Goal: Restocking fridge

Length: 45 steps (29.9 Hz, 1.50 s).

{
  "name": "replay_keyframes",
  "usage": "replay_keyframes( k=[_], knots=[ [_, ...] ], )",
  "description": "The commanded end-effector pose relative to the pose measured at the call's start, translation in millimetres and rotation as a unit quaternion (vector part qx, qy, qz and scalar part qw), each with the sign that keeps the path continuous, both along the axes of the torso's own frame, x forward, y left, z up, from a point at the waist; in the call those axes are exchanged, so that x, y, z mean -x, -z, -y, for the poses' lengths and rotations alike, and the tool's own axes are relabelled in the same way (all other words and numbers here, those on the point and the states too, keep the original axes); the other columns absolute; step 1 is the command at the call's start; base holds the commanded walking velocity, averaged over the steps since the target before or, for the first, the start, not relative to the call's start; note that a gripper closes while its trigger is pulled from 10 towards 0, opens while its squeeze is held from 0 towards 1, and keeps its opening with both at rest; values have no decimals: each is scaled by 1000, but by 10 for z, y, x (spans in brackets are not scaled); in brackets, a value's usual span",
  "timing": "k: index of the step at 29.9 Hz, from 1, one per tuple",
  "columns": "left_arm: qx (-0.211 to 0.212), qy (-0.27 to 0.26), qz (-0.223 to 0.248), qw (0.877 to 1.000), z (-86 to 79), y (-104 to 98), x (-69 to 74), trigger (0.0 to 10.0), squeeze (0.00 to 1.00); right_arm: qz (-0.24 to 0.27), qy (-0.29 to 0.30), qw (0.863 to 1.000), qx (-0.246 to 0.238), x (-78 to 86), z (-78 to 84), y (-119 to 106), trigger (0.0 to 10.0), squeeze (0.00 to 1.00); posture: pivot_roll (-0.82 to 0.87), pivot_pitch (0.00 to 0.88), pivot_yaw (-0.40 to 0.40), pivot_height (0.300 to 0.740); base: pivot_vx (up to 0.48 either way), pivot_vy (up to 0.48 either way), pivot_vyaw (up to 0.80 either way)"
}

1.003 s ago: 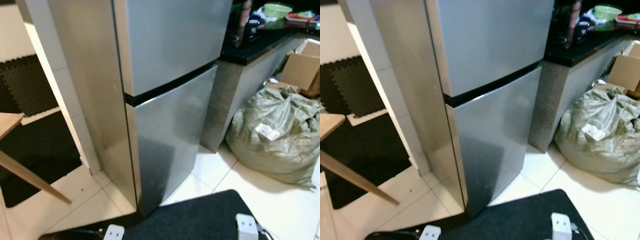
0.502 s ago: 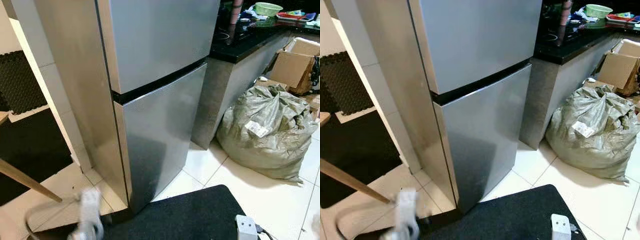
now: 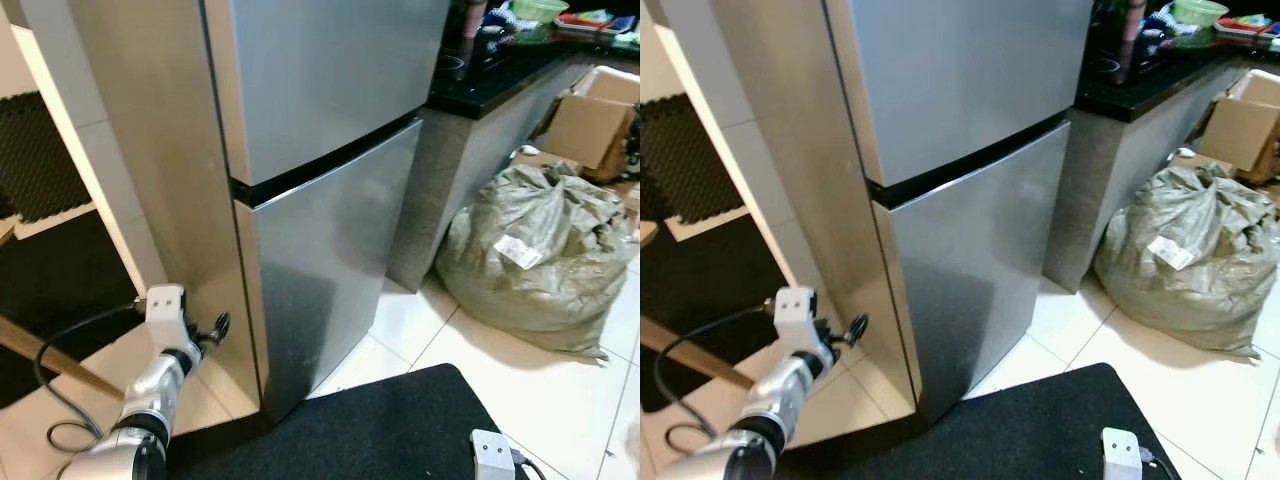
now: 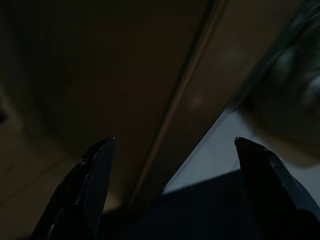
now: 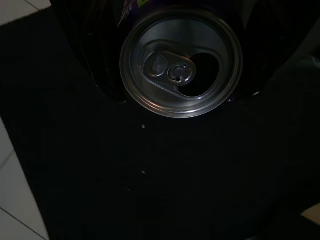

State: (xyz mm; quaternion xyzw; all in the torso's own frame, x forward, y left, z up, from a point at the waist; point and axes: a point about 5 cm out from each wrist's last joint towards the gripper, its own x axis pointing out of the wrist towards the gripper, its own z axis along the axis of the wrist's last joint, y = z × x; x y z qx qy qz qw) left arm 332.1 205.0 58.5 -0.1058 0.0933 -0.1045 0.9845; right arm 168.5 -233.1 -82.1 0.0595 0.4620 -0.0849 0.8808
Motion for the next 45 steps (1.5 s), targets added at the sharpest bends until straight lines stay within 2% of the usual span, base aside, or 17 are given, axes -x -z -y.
replay_keyframes(
  k=[1, 8, 18, 19, 20, 23, 26, 29, 39, 42, 45],
  knots=[
    [-3, 28, 42, 999, -38, -201, -99, 10000, 1000, -3, 1, 1000, -1, 23, -6, 12, 10000, 0, -47, 0, 17, 740, 0, 0, 0],
    [-11, 74, 83, 994, -20, -429, -210, 10000, 1000, -3, 0, 1000, 1, 22, 1, 9, 10000, 0, -54, 0, 12, 740, 0, 0, 0],
    [-21, 77, 106, 991, -13, -576, -286, 10000, 1000, -2, -3, 1000, 3, 19, 20, 3, 10000, 0, -65, 0, 5, 740, 0, 0, 0],
    [-17, 81, 119, 989, -2, -629, -306, 10000, 90, -9, -10, 1000, 4, 29, 24, 7, 10000, 0, -68, 0, 4, 740, 0, 0, -712],
    [-13, 89, 134, 987, 16, -690, -327, 10000, 0, -12, -14, 1000, 7, 42, 34, 11, 10000, 0, -69, 0, 2, 740, 0, 0, -731],
    [-12, 105, 155, 982, 47, -786, -357, 10000, 0, -12, -13, 1000, 10, 58, 52, 12, 10000, 0, -71, 0, 4, 740, 0, 0, -244],
    [-13, 112, 156, 981, 55, -807, -366, 10000, 0, -12, -12, 1000, 10, 64, 53, 14, 10000, 0, -70, 0, 4, 740, 0, 0, 0],
    [-17, 123, 152, 981, 33, -752, -323, 10000, 0, -21, -35, 999, 9, 103, -17, 46, 10000, 0, -79, 14, 20, 740, 0, 0, 0],
    [-14, 131, 148, 980, 42, -642, -249, 10000, 0, -29, -42, 999, 8, 185, -47, 84, 10000, 0, -72, 44, 28, 740, 30, -37, 0],
    [-25, 122, 149, 981, 4, -636, -238, 10000, 0, -37, -44, 998, 9, 257, -44, 110, 10000, 0, -68, 52, 24, 740, 304, -368, 0],
    [-29, 89, 156, 983, -105, -680, -245, 10000, 0, -43, -46, 998, 8, 308, -55, 130, 10000, 0, -70, 61, 24, 740, 321, -331, 0]
  ],
)
